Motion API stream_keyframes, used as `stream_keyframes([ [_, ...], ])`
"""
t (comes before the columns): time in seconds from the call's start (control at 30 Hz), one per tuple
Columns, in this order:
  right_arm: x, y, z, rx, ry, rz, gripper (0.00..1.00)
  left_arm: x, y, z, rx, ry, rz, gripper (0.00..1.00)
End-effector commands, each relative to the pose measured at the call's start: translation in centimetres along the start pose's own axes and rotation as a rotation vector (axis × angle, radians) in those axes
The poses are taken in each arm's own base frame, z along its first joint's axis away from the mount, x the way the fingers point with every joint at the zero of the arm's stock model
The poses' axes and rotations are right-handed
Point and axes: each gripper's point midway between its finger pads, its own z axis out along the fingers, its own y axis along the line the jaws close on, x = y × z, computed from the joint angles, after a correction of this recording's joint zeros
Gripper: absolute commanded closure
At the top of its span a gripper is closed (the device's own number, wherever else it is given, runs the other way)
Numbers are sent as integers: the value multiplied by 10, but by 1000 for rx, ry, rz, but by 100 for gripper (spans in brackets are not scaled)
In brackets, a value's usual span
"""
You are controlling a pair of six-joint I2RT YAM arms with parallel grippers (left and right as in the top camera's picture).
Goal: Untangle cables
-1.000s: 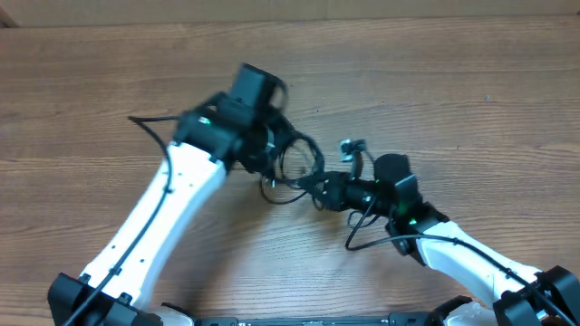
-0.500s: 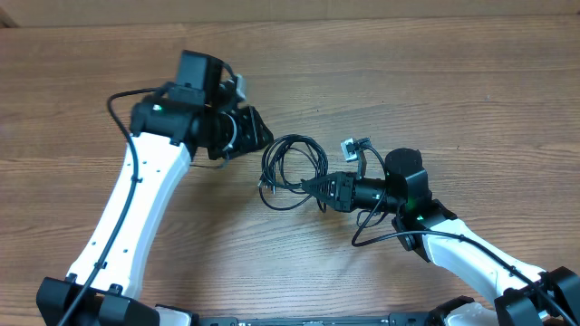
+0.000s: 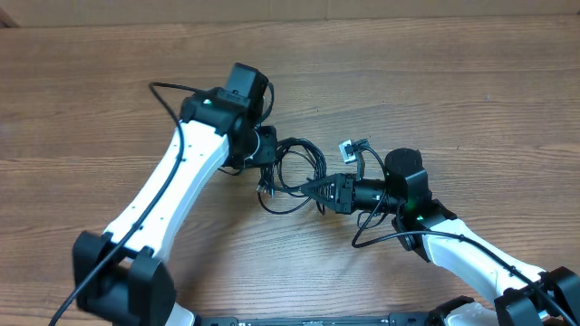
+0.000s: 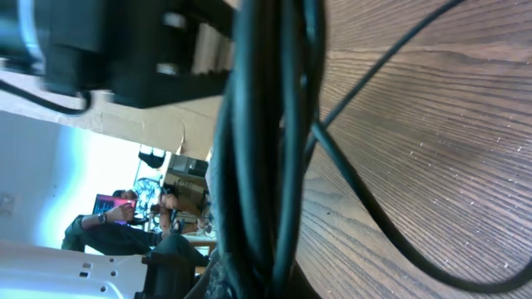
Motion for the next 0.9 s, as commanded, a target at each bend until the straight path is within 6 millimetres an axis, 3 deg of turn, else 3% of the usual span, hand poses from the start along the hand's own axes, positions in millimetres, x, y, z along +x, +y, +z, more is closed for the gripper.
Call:
stream_keyframes([
  [0.0, -1, 7, -1, -25, 4, -37, 96, -2, 11, 15, -78, 20, -14, 80],
  [0.17, -2, 7, -1, -25, 4, -37, 96, 4, 15, 35, -104, 88, -21, 95],
  [0.27, -2, 7, -1, -25, 4, -37, 96, 9, 13, 46, -97, 129, -18, 96],
  [0.4, -2, 7, -1, -25, 4, -37, 96, 18, 2, 56, -42, 188, 12, 67],
  [0.47, -2, 7, -1, -24, 4, -37, 96, 22, -6, 61, -2, 216, 38, 59],
  [0.53, -2, 7, -1, -24, 4, -37, 96, 25, -8, 66, 4, 233, 52, 67],
  [0.57, -2, 7, -1, -24, 4, -37, 96, 26, -7, 69, -4, 239, 54, 85],
  [0.6, -2, 6, -1, -24, 3, -37, 96, 27, -4, 72, -20, 245, 53, 96],
  [0.73, -2, 5, -1, -21, 3, -33, 95, 24, 16, 74, -120, 236, 42, 96],
  [0.8, -1, 2, -1, -6, 2, -21, 78, 17, 33, 64, -189, 205, 3, 96],
  [0.87, -2, -10, -2, 50, -15, 9, 71, 9, 44, 49, -209, 179, -33, 96],
])
